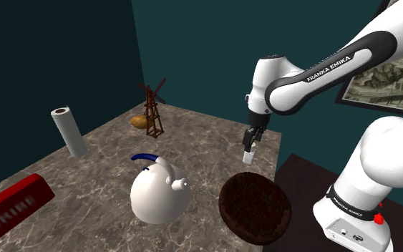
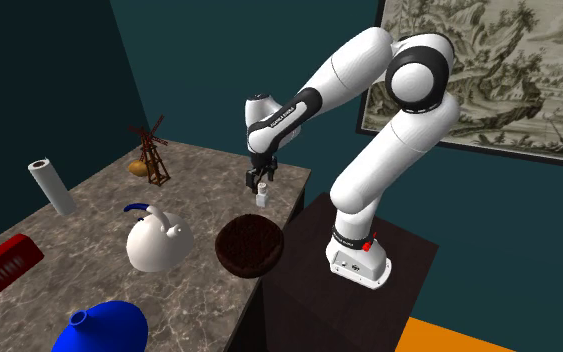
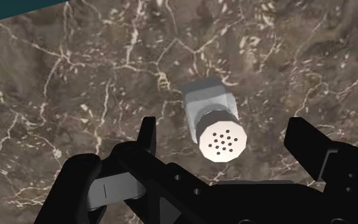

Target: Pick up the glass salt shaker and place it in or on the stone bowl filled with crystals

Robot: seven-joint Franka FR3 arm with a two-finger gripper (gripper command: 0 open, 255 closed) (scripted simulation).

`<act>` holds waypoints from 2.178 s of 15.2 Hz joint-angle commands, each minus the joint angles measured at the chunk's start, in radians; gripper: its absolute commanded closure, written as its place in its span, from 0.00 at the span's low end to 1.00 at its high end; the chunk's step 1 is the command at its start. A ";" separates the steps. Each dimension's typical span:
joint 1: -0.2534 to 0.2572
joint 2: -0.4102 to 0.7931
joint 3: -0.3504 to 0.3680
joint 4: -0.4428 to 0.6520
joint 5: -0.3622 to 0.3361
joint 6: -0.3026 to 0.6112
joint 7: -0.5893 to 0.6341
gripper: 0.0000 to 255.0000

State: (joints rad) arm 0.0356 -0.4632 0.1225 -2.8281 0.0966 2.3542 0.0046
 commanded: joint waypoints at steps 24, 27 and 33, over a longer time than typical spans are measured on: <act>-0.001 -0.115 -0.011 0.081 -0.007 -0.195 0.002 1.00; -0.001 -0.137 -0.014 0.108 -0.009 -0.245 0.002 1.00; -0.003 -0.173 -0.019 0.168 -0.014 -0.340 0.004 1.00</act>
State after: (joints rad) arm 0.0335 -0.6336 0.1040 -2.6705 0.0836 2.0270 0.0080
